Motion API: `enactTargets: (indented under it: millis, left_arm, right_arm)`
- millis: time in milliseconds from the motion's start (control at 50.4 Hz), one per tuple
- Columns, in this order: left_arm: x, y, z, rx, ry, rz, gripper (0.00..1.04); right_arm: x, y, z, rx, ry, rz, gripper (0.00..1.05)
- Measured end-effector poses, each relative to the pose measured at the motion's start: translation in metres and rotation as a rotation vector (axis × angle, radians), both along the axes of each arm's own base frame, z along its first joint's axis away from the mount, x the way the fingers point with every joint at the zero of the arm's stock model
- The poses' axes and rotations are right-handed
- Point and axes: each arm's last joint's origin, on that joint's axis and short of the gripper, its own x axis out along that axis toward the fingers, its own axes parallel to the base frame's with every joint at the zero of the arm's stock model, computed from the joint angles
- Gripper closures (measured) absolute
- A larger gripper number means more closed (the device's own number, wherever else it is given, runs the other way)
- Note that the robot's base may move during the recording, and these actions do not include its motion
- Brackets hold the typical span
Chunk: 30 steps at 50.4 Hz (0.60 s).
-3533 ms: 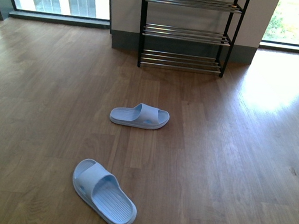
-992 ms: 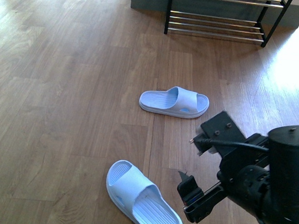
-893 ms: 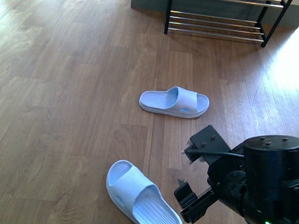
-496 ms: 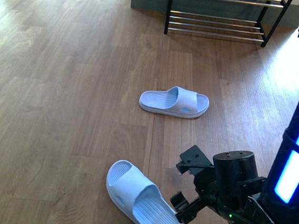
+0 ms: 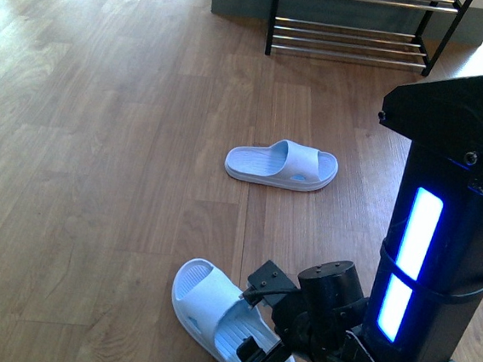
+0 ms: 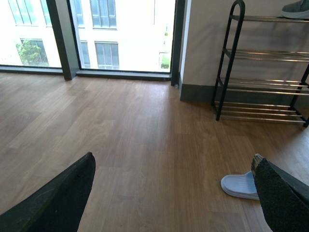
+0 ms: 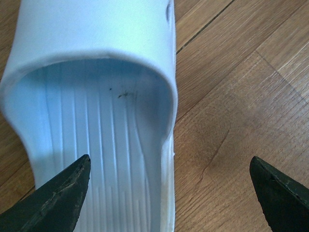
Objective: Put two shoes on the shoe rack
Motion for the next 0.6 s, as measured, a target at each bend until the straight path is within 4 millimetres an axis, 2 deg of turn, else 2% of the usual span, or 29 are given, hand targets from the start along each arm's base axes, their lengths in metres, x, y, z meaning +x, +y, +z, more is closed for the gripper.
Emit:
enactTargets:
  millis: [417, 595]
  left_arm:
    - [0.0, 0.0, 0.0, 0.0, 0.0, 0.0, 0.09]
    - [0.0, 0.0, 0.0, 0.0, 0.0, 0.0, 0.09]
  right_arm:
    - [0.03, 0.02, -0.007, 0.11, -0.065, -0.075, 0.09]
    - [0.035, 0.023, -0.011, 0.123, -0.071, -0.079, 0.09]
